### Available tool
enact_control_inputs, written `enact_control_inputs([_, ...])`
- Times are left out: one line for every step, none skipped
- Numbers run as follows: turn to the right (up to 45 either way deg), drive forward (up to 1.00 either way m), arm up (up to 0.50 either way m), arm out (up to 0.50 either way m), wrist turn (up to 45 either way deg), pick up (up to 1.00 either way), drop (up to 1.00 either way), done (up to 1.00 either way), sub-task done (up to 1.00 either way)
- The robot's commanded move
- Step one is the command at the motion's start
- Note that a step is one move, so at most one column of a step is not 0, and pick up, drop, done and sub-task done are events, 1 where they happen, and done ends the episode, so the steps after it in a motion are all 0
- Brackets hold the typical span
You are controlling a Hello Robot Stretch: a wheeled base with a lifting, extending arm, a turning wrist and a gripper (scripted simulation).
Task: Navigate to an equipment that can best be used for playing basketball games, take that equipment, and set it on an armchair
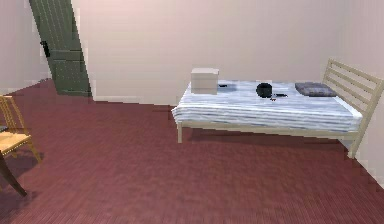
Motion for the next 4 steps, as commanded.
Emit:
enact_control_inputs([0.0,0.0,-0.3,0.0,0.0,0.0,0.0,0.0,0.0])
enact_control_inputs([0.0,0.0,0.0,0.0,0.0,0.0,1.0,0.0,0.0])
enact_control_inputs([0.0,0.0,0.1,0.0,0.0,0.0,0.0,0.0,0.0])
enact_control_inputs([0.0,0.0,0.0,-0.08,0.0,0.0,0.0,0.0,0.0])
